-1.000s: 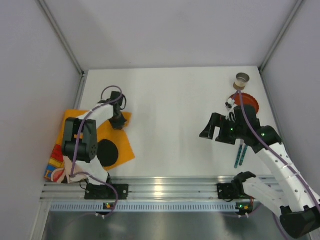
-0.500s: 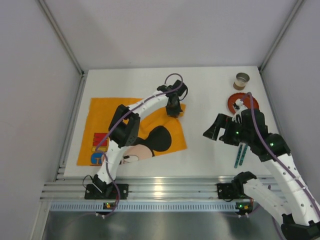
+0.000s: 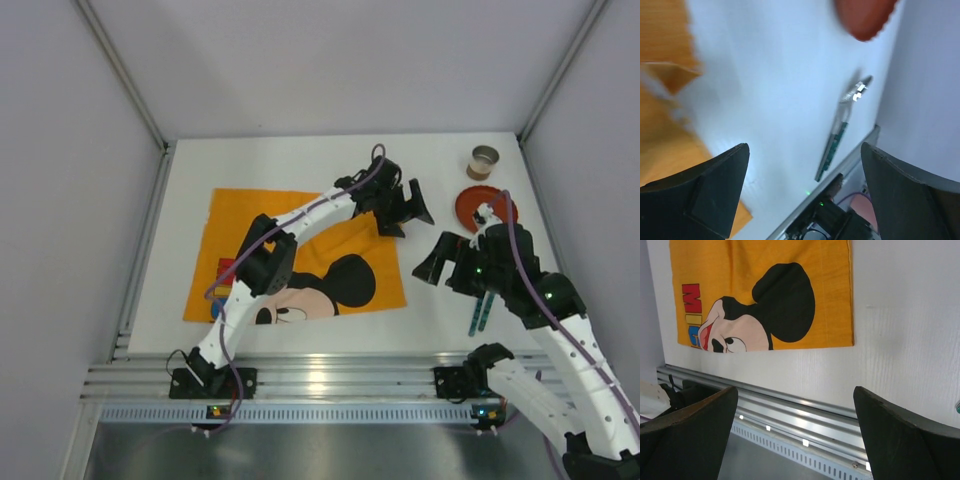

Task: Set the dinner table for one person

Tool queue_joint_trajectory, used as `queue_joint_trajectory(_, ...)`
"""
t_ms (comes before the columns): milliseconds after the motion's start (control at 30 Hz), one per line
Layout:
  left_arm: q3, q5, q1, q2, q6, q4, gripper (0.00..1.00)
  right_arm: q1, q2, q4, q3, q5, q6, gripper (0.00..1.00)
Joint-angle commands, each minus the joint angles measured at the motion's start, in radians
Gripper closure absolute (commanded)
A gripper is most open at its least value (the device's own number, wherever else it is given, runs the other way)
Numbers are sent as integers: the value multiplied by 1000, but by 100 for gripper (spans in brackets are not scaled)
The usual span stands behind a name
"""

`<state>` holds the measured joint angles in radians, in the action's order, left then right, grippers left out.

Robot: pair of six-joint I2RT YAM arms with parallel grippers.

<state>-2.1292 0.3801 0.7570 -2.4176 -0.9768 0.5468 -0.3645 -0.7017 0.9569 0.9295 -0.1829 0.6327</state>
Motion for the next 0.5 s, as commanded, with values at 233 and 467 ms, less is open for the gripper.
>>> queue_joint_trajectory(233, 113, 109, -106, 423, -91, -253, 2, -2, -80, -217, -137, -119, 62, 0)
queue_joint_trajectory(467, 341, 16, -290, 681, 92, 7, 2, -2, -348, -377, -228, -98, 44, 0)
